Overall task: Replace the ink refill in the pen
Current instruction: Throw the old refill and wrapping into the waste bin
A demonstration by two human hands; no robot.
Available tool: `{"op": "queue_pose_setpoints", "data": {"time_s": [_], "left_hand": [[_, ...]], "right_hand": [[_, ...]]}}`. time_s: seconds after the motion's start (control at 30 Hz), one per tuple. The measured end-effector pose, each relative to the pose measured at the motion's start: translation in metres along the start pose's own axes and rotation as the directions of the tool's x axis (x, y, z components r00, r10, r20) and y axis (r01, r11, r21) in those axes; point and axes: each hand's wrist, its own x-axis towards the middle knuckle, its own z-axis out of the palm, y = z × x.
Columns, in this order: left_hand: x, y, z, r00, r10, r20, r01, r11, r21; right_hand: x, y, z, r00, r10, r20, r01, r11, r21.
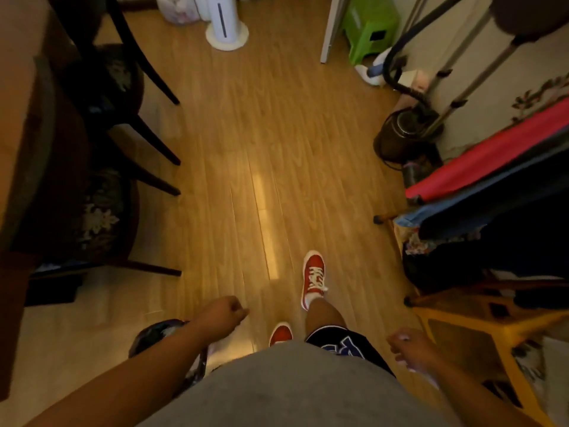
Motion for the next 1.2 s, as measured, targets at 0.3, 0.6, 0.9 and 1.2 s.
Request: {"op": "queue_pose_setpoints", "data": {"time_s": [0.3, 0.6, 0.9, 1.2], "left_hand": [[0.061, 0.088, -0.081, 0.983, -0.091, -0.157, 0.047, 0.963, -0.266], [0.08, 0.067, -0.132, 0.919, -0.362, -0.158, 0.265, 0.861, -0.434], [0.156, 0.061, -0.236, 0.894, -0.429, -0.132, 0.287, 0.772, -0.567], [0.227, 0.103, -0.399, 0.921, -0.344, -0.182, 0.199, 0.818, -0.54]], "right_hand": [[0.103, -0.154, -0.085, 0.994, -0.06, 0.09, 0.082, 0.961, -0.265], [0.155, -0.396, -0.095, 0.922, -0.301, 0.241, 0.38, 0.819, -0.43], [0.177, -0.599, -0.06, 0.87, -0.386, 0.306, 0.489, 0.746, -0.452], [0.208, -0.7, -0.095, 0.93, -0.313, 0.193, 0.367, 0.809, -0.459]]}}
